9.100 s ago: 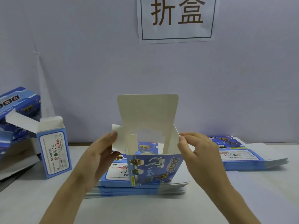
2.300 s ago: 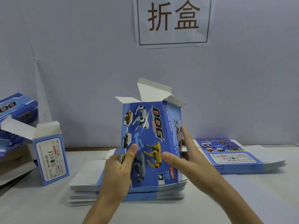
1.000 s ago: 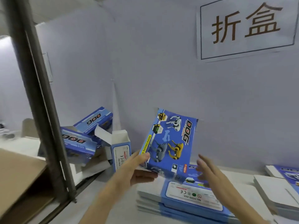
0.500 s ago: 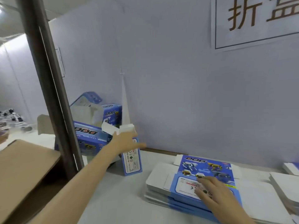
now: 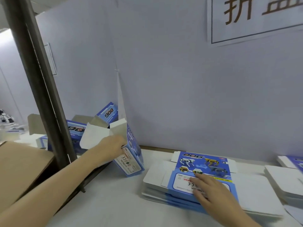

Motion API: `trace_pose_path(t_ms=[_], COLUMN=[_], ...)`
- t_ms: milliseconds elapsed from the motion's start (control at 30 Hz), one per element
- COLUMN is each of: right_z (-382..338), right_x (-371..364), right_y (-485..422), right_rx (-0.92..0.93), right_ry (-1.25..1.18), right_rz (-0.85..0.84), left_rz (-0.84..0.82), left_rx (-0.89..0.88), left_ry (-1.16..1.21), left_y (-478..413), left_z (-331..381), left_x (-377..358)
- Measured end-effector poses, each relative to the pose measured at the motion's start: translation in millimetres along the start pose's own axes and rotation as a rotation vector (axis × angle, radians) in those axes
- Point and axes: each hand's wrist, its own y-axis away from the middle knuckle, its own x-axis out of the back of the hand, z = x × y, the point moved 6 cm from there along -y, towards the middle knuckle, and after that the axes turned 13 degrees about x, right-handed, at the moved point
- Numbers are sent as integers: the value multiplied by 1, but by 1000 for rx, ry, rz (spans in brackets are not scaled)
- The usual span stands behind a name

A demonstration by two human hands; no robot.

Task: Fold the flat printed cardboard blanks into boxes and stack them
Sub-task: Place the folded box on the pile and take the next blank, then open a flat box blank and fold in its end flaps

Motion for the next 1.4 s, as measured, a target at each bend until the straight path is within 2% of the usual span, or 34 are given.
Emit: trace_pose_path(t_ms=[133,200,267,333,367,400,467,500,533,600,700,733,767,800,867,1000,1067,1167,1267,1400], right_z=[2,3,4,5,5,6,7,7,6,6,11,15,20,23,27,17,9,4,5,7], right_x=[-2,-3,-5,-6,-6,-7,-7,-6,-5,-6,-1,4,9,14,19,17,11,13,19,26], right_y=[0,-1,-2,-4,-4,-4,-3,-3,-3,-2,2,3,5,7,9,10,8,9,18,25], right_rx=[7,9,13,6,2,-1,-11,-15,-20,-34,-90,-118,-140,-160,-179,-101,-91,-118,-129,-164], right_ry=[13,15,24,23,19,14,-1,-10,-20,-48,-173,-240,-313,-376,-410,-261,-153,-60,-34,-19], right_rz=[-3,-5,-14,-27,-32,-33,-26,-21,-19,-15,102,182,267,330,349,280,207,129,103,70], left_rz=[-51,36,267,570,664,658,470,372,291,106,-286,-352,-332,-244,-29,82,205,101,181,81], left_rx=[26,50,136,296,405,534,757,776,695,337,-221,-339,-416,-444,-425,-502,-529,-502,-538,-529], left_ry=[241,415,620,690,683,692,784,769,671,487,502,477,433,398,423,392,356,430,438,411], left_y=[-3,-12,-27,-39,-43,-49,-57,-61,-64,-60,-6,20,43,60,77,84,89,98,103,106], left_z=[-21,-43,-77,-114,-126,-132,-121,-103,-74,6,129,162,187,205,216,210,211,210,206,207], left_x=[35,71,110,136,138,130,93,71,51,13,-47,-66,-80,-90,-97,-91,-82,-71,-77,-88])
